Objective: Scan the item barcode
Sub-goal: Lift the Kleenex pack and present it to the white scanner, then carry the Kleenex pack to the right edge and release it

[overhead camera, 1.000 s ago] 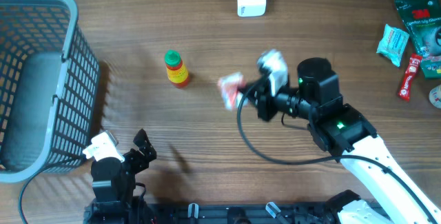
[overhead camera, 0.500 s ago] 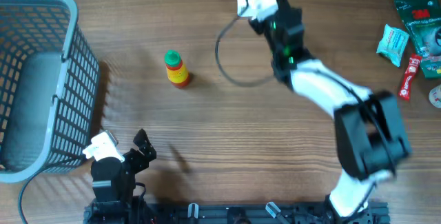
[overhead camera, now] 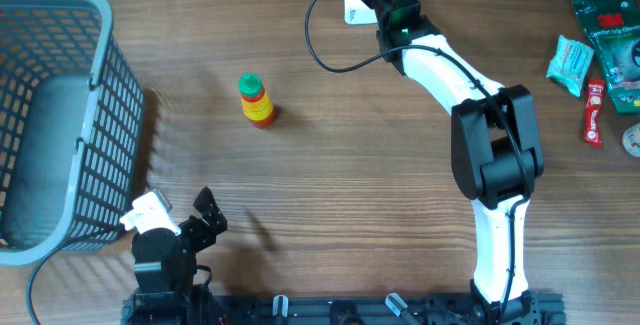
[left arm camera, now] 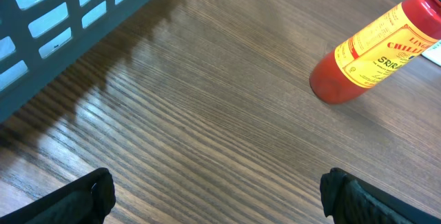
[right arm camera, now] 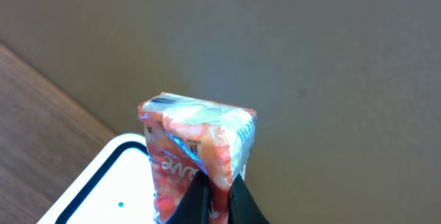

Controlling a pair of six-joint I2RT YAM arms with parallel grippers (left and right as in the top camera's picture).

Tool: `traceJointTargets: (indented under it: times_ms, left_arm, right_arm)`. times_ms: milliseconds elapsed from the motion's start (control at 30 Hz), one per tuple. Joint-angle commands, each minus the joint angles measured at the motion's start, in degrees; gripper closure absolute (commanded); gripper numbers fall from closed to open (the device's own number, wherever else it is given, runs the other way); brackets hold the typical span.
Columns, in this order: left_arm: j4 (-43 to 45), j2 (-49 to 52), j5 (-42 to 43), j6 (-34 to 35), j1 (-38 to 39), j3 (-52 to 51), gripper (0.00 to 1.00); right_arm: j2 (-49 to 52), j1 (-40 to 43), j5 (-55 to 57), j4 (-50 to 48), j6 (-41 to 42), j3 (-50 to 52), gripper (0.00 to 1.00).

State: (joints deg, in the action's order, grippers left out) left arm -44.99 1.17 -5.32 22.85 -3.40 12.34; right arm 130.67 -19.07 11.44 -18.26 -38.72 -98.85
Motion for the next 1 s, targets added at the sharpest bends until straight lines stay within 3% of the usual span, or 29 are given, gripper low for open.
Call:
traceJointTargets:
  times_ms: [0,133,333,433,533,700,867,967]
  left_arm:
    - [0.1,-0.3,-0.6,-0.1,0.0,-0.2,0.00]
    - [0.1,-0.3,-0.6,-0.1,0.0,-0.2,0.00]
    - [0.1,-0.3,-0.6,-0.1,0.0,-0.2,0.00]
    - [0.1,-0.3,-0.6,-0.1,0.0,-0.2,0.00]
    - [0.1,-0.3,-0.5,-0.1,0.0,-0.2,0.00]
    - [0.1,-0.3,-0.6,-0.1,0.0,-0.2,0.00]
    - [0.1,-0.3,-0.6,-0.1,0.0,-0.2,0.00]
    - [0.1,-0.3,-0.6,-0.1,0.0,-0.2,0.00]
  right_arm:
    - [1.6,0.3,0.2,3.2,-0.1,-1.3,0.96]
    - [1.2,0.7,14.2,4.2,5.1,-1.3,0.96]
    - [-3.5,3.1,33.4,6.7,3.7,-1.3,0.96]
    - [-6.5,8.8,35.5,17.9,6.9,-1.3,0.96]
    - [-8.2,15.7,34.3,31.1,16.8,-1.3,0.96]
    - [-8.5,26.8,22.5,51.0,34.5,-1.3,0.96]
    - [-8.4,33.7,22.3,65.0,55.6,-1.2,0.96]
    - [-8.4,36.8,22.4,72.2,63.3,-1.2,0.95]
